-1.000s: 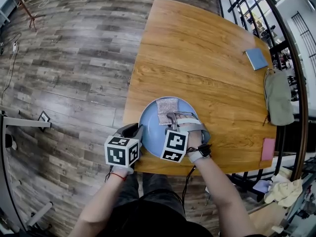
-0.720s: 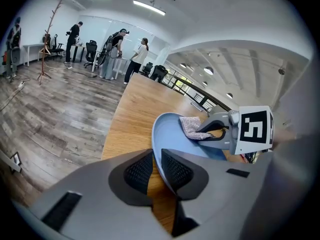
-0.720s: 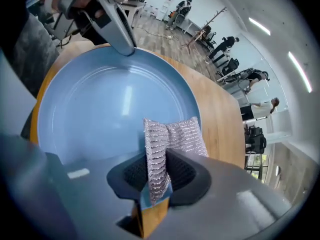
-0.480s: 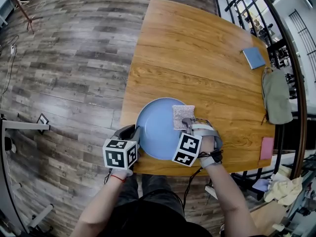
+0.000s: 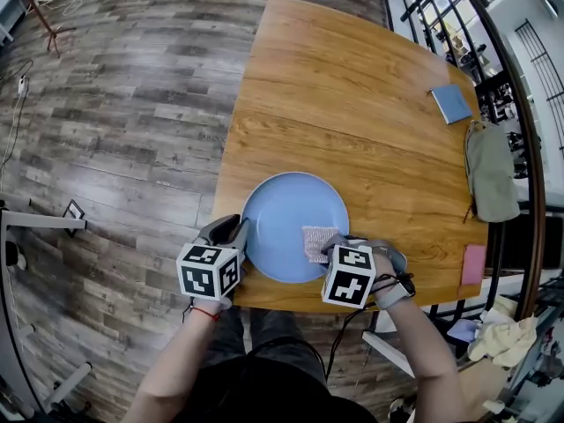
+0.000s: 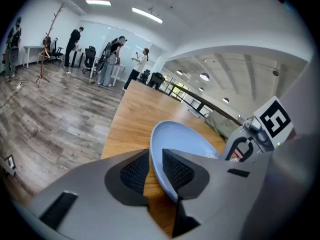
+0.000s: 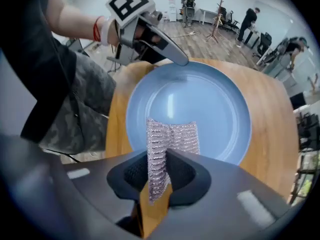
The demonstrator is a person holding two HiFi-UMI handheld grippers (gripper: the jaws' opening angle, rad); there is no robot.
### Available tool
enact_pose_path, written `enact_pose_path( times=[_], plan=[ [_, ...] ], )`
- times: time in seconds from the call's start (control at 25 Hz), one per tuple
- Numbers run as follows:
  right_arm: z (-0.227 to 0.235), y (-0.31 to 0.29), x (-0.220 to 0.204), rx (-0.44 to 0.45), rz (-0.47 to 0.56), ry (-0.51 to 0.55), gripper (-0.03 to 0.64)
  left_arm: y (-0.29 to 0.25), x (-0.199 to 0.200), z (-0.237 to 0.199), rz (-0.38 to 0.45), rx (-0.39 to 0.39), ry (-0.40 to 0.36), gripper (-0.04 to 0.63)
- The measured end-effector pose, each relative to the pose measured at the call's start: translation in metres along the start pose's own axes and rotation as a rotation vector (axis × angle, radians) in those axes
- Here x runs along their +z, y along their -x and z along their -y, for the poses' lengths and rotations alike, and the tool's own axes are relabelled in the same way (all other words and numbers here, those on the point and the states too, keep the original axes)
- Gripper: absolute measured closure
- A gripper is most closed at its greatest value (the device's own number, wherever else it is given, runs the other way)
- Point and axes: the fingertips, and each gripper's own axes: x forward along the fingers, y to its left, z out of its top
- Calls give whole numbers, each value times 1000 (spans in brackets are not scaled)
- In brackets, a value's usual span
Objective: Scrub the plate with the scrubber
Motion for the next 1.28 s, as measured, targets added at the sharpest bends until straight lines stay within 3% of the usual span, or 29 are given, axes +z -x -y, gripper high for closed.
enact_pose_path(
  times=[0.08, 0.2, 0.36, 0.48, 0.64, 0.72, 0.88, 0.96, 1.04, 1.28],
  plan=[
    [-11, 2, 6, 82, 30, -28, 530, 3, 7, -1, 35, -15, -10, 492],
    [-20, 1, 12, 128, 13, 3, 530, 14, 9, -9, 21, -23, -51, 479],
    [-37, 0, 24, 225, 1, 67, 530, 33, -1, -20, -57, 8, -270, 480],
    [-47, -1, 34, 277, 6, 156, 530, 38, -14, -17, -106, 26, -416, 598],
    [-53, -6, 51, 311, 23, 306, 530, 29, -31, -1, -161, -2, -491, 598],
    [-50, -11, 59, 275, 18, 434, 531, 24, -36, 4, -172, -11, -500, 598],
    [-30, -22, 70, 77, -62, 758, 531, 22, -39, 6, -180, -23, -510, 598],
    [-19, -26, 76, -10, -94, 865, 531, 21, -39, 7, -183, -29, -515, 599],
    [-10, -26, 84, -59, -84, 877, 532, 21, -38, 7, -186, -30, -518, 598],
    [24, -29, 101, -190, -71, 746, 531, 23, -36, 4, -182, -22, -533, 600]
  ],
)
